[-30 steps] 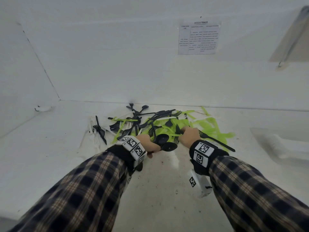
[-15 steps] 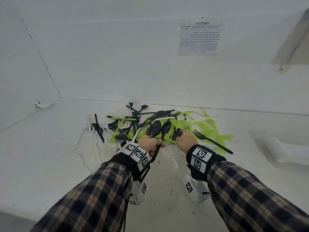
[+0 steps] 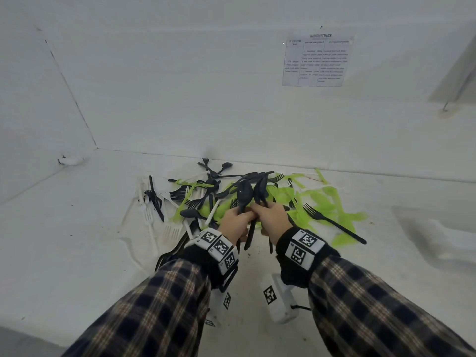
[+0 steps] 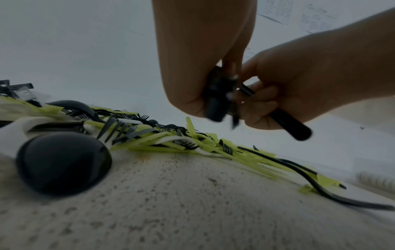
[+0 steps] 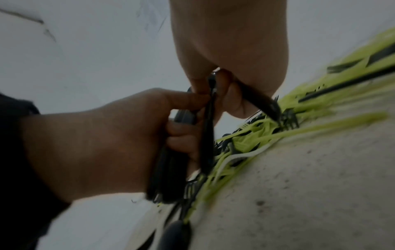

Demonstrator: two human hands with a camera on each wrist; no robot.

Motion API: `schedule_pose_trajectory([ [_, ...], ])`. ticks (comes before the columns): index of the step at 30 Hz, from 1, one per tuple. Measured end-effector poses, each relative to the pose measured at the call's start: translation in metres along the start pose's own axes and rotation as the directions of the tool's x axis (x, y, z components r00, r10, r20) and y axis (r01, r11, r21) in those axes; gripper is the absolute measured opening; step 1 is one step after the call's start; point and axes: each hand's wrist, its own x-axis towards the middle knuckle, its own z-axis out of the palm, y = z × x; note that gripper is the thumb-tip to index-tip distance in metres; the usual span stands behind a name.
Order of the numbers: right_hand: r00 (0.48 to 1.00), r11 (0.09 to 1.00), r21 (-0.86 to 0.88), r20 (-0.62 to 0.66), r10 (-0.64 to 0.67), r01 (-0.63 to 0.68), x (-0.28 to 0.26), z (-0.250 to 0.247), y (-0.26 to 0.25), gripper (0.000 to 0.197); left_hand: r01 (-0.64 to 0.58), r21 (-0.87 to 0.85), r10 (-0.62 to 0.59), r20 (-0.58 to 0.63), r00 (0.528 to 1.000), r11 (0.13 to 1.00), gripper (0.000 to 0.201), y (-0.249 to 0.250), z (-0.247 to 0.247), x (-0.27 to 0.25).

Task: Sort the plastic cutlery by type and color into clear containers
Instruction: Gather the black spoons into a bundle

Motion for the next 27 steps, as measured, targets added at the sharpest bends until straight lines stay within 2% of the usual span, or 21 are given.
schedule_pose_trajectory([
  [3, 0.992, 0.994, -0.092, -0.115, -0.061, 0.050, 0.007, 0.006, 0.001, 0.027, 0.050, -0.062, -0.054, -0.063, 0.997, 0.997, 0.029, 0.001, 0.001, 0.006],
  [5, 0.985, 0.983, -0.159, -0.126, -0.116, 0.095, 0.009, 0.009, 0.000, 0.018, 0.104, -0.136, -0.116, -0.082, 0.990, 0.985, 0.038, 0.000, -0.002, 0.013],
  [6, 0.982, 0.978, -0.170, -0.121, -0.143, 0.121, 0.008, 0.011, -0.001, 0.012, 0.112, -0.149, -0.124, -0.074, 0.990, 0.983, 0.037, 0.001, -0.004, 0.017],
  [10, 0.964, 0.967, -0.186, -0.167, -0.205, 0.173, 0.004, 0.020, -0.002, 0.018, 0.080, -0.198, -0.089, -0.039, 0.995, 0.977, 0.026, 0.007, -0.006, 0.024],
  [14, 0.954, 0.965, -0.167, -0.190, -0.233, 0.202, 0.003, 0.028, -0.004, 0.015, 0.135, -0.319, -0.129, 0.038, 0.991, 0.938, 0.033, 0.010, -0.010, 0.024],
  [20, 0.955, 0.973, -0.147, -0.210, -0.208, 0.180, 0.003, 0.036, -0.006, 0.015, 0.085, -0.310, -0.081, 0.025, 0.996, 0.947, 0.029, 0.005, -0.015, 0.026],
  [23, 0.953, 0.973, -0.138, -0.218, -0.209, 0.182, 0.003, 0.041, -0.008, 0.012, 0.095, -0.336, -0.088, 0.036, 0.995, 0.937, 0.033, 0.006, -0.020, 0.023],
  [27, 0.952, 0.964, -0.139, -0.180, -0.248, 0.225, 0.000, 0.049, -0.010, 0.015, 0.139, -0.378, -0.102, 0.116, 0.988, 0.915, 0.037, 0.011, -0.025, 0.023],
])
